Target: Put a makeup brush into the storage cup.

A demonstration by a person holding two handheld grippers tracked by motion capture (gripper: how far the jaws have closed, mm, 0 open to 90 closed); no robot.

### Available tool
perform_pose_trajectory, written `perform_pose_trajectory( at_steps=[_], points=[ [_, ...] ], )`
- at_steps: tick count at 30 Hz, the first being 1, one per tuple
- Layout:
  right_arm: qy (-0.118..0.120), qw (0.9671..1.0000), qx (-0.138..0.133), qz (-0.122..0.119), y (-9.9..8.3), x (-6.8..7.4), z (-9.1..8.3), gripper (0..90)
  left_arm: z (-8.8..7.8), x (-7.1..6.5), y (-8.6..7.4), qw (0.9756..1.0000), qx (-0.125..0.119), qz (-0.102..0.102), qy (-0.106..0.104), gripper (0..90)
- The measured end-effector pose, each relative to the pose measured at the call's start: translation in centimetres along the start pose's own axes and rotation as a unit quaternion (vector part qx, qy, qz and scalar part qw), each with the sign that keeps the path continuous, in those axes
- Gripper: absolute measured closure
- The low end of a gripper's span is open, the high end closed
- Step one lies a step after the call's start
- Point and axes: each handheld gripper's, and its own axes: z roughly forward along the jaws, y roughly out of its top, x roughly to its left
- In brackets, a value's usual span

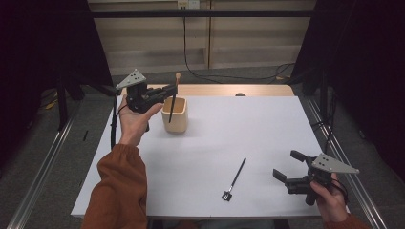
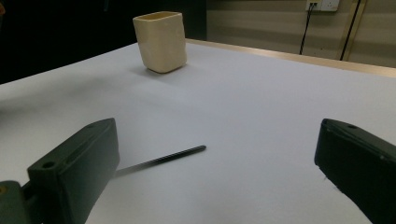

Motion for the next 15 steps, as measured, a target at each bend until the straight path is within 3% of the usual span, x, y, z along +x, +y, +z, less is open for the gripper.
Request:
perform_pose_trajectory(
  at_steps=[15],
  points=[
    [0.001, 1.0000, 0.000, 0.001, 0.0, 0.0, 0.0, 0.0, 0.9, 1.9, 0.3, 0.9998, 0.006, -0.002, 0.019, 84.2]
  ],
)
